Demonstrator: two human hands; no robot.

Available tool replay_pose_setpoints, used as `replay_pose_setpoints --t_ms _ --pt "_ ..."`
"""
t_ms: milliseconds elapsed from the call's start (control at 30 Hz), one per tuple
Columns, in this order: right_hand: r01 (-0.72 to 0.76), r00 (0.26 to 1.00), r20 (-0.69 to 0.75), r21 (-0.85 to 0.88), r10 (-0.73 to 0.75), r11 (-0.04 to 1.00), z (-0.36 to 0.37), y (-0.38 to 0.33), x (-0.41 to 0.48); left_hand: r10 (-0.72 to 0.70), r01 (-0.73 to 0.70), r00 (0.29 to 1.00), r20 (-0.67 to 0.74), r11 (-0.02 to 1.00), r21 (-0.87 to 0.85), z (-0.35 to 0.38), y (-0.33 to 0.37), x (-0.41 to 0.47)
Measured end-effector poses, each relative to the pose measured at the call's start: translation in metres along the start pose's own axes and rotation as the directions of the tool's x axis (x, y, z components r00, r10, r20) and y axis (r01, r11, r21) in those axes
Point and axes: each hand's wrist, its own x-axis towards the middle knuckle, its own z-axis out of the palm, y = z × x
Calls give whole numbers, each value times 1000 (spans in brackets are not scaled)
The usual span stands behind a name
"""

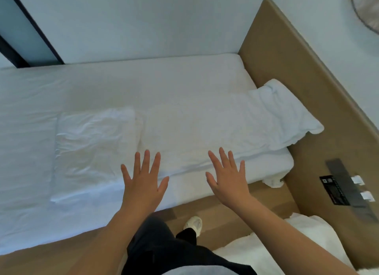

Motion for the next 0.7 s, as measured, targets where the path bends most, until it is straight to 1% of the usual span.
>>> replay_pose_setpoints --t_ms 67,200,333,400,567,700 --pt "-56 998 14 12 55 998 -6 29 -10 13 -13 1000 16 1000 -1 -1 37 4" --pt "-159 987 -21 85 161 984 -10 74 -23 80 -80 997 17 997 -9 -10 93 27" --pt "-277 960 -13 133 281 952 -11 114 -26 185 -185 983 10 982 42 -15 123 56" --pt "-324 945 2 137 326 936 -12 131 -28 237 -239 971 31 968 78 -13 137 70" --pt "-381 924 11 135 383 915 -25 171 -5 313 -317 948 55 944 88 -4 175 110" --pt "-405 913 22 173 407 898 -39 202 28 348 -353 935 63 928 122 -19 204 155"
